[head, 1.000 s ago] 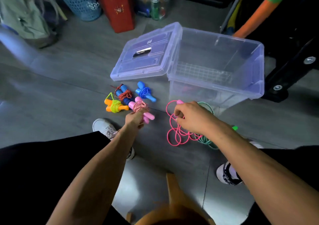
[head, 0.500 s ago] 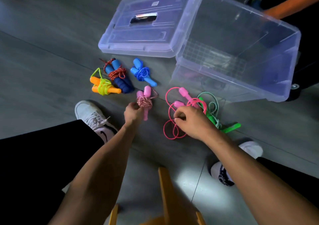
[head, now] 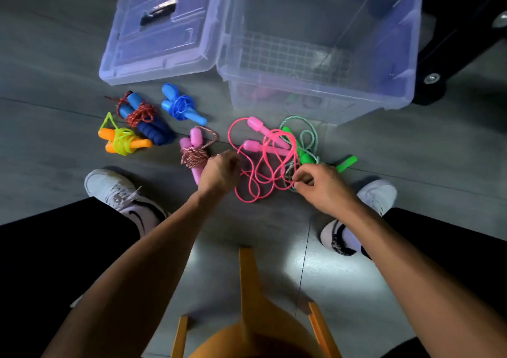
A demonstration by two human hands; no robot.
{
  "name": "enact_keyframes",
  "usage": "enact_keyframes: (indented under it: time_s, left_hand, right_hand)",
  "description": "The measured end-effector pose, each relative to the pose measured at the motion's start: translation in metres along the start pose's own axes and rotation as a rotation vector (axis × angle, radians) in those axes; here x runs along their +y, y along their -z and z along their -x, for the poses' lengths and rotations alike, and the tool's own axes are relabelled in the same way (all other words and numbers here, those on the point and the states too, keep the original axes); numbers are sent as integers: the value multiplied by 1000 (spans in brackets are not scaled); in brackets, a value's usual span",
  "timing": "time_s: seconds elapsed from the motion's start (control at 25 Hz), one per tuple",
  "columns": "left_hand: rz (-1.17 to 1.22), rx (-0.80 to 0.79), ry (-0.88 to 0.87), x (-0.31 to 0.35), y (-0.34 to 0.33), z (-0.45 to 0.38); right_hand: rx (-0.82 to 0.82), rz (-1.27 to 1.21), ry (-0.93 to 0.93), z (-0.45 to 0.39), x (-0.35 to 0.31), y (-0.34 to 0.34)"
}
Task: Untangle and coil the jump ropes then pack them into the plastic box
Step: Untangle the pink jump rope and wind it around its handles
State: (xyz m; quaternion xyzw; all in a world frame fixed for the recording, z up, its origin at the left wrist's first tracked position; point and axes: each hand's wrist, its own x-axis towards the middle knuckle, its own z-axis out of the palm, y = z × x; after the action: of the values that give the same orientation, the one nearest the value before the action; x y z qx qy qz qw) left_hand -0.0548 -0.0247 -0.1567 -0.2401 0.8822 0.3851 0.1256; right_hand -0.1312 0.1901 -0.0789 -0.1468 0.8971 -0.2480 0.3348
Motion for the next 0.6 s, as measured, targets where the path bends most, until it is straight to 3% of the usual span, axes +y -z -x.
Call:
enact_keyframes:
  time_s: [0.2, 0.36, 0.6]
  left_hand:
    - [-250, -110, -13, 27, -42, -50]
    - [-585, -344, -46, 34, -61, -83]
    - [-945, -252, -129, 80, -16, -55]
  right_hand:
    - [59, -143, -85, 13, 36, 13]
    - [74, -216, -152, 9, 52, 18]
    - [119, -245, -150, -17, 39, 26]
